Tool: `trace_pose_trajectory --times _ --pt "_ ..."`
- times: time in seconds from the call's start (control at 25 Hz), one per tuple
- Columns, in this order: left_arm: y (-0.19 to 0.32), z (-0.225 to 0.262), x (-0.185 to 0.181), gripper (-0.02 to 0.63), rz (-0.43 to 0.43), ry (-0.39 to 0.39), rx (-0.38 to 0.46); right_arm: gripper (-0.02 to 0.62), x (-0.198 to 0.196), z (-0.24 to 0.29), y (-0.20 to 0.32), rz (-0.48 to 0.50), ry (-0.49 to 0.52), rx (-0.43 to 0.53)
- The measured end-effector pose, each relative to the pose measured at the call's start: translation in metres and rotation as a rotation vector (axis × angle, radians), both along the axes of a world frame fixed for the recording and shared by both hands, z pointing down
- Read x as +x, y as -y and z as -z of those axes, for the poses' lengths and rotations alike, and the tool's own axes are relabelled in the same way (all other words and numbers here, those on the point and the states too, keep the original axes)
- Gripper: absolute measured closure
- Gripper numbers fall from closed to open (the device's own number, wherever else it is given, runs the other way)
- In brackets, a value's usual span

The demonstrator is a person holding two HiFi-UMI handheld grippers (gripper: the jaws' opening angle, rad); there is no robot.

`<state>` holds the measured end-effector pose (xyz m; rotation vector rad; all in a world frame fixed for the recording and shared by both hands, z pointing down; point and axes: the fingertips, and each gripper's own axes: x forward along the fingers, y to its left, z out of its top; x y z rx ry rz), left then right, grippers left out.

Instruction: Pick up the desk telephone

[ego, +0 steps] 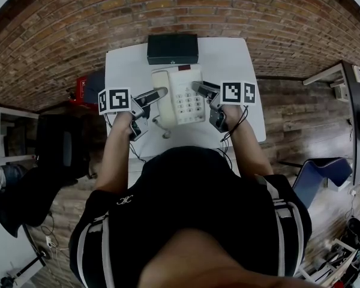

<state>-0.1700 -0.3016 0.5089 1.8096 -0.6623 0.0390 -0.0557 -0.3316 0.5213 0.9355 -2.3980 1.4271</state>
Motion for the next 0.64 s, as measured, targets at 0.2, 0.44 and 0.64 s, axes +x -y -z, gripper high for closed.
trace_pose_trajectory --times 0.2,0.44,0.64 --pt "-0.0013 -0.0036 0.0004 0.298 0.0 0.002 -0.01 0.403 0.0002 -0.0038 -0.0007 0.007 -0.002 -0.004" --pt "0.0014 -0.005 0.0023 0.298 0.003 0.01 -0.017 0.404 0.0024 -0.0064 0.0024 0.003 0.005 -0.009" --pt "0.007 -0.0046 0.006 0.298 0.011 0.009 -0.021 0.405 0.006 -0.006 0.0086 0.006 0.013 -0.007"
